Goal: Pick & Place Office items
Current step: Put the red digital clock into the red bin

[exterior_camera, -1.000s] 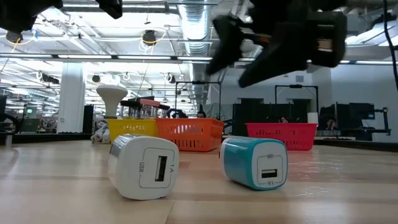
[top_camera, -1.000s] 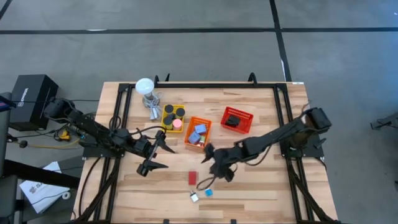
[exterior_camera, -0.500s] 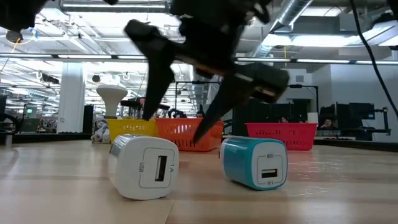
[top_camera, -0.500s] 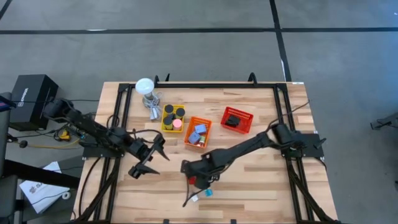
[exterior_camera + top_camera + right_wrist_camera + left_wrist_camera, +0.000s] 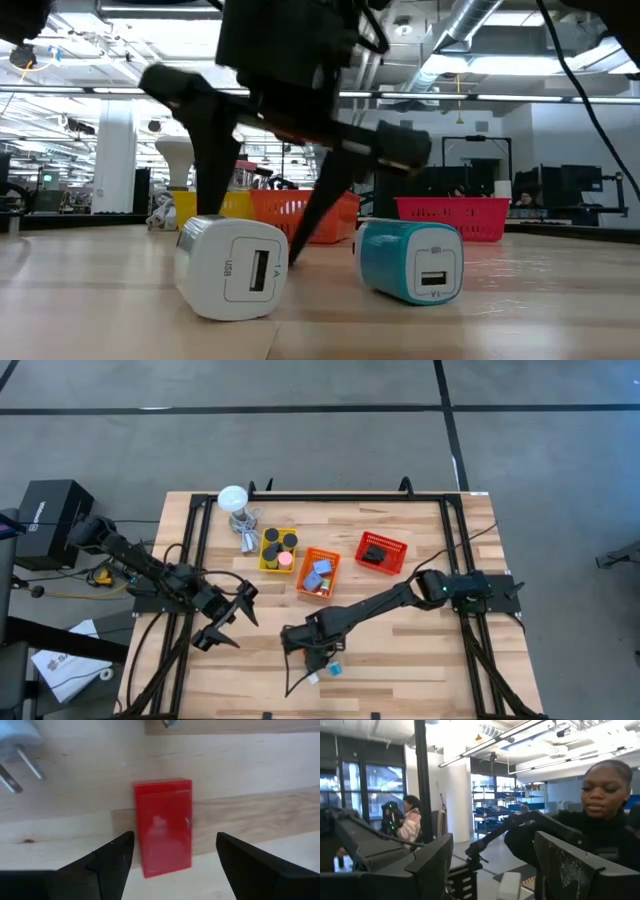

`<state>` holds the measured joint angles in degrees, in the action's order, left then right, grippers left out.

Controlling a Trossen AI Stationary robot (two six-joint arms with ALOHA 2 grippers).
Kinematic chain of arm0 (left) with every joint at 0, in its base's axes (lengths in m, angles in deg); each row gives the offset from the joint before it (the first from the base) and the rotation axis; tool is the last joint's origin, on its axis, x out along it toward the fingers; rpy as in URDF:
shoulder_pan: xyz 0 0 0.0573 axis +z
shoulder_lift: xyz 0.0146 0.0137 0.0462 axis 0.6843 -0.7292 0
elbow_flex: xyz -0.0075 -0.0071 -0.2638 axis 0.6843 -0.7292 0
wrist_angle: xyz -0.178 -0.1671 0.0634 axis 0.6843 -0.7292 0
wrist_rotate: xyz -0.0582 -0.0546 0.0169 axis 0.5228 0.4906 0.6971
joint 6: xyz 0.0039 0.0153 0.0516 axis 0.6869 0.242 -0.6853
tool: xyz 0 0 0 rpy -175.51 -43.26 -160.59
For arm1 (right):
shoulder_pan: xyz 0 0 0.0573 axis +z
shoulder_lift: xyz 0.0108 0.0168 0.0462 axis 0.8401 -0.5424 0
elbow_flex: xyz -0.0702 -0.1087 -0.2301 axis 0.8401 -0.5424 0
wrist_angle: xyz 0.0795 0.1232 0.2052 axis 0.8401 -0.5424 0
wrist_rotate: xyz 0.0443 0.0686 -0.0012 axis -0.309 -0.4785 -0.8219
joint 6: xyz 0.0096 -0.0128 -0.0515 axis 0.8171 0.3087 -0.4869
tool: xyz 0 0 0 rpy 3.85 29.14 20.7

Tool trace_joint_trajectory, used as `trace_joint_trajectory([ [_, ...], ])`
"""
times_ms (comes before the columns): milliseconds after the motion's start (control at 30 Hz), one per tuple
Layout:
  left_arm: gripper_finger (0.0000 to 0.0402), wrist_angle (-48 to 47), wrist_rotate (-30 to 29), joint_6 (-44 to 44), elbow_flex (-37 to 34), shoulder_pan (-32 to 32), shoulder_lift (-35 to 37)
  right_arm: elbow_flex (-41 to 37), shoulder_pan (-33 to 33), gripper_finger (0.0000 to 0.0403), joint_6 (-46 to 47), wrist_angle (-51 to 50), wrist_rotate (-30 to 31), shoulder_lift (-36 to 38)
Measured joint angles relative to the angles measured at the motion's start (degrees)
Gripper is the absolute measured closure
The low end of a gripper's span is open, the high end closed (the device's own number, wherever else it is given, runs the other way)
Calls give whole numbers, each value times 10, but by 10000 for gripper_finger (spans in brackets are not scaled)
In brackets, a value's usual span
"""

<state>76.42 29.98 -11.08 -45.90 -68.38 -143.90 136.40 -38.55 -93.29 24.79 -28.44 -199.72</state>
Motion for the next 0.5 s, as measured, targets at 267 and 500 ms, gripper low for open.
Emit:
trace_joint_trajectory([
  [267,128,1,-1,-23,0,-1,0,1,-18,145,-19,-14,-32,0],
  [500,128,3,-3,-25,0,-1,0,0,-27,209,-22,-25,-88,0],
])
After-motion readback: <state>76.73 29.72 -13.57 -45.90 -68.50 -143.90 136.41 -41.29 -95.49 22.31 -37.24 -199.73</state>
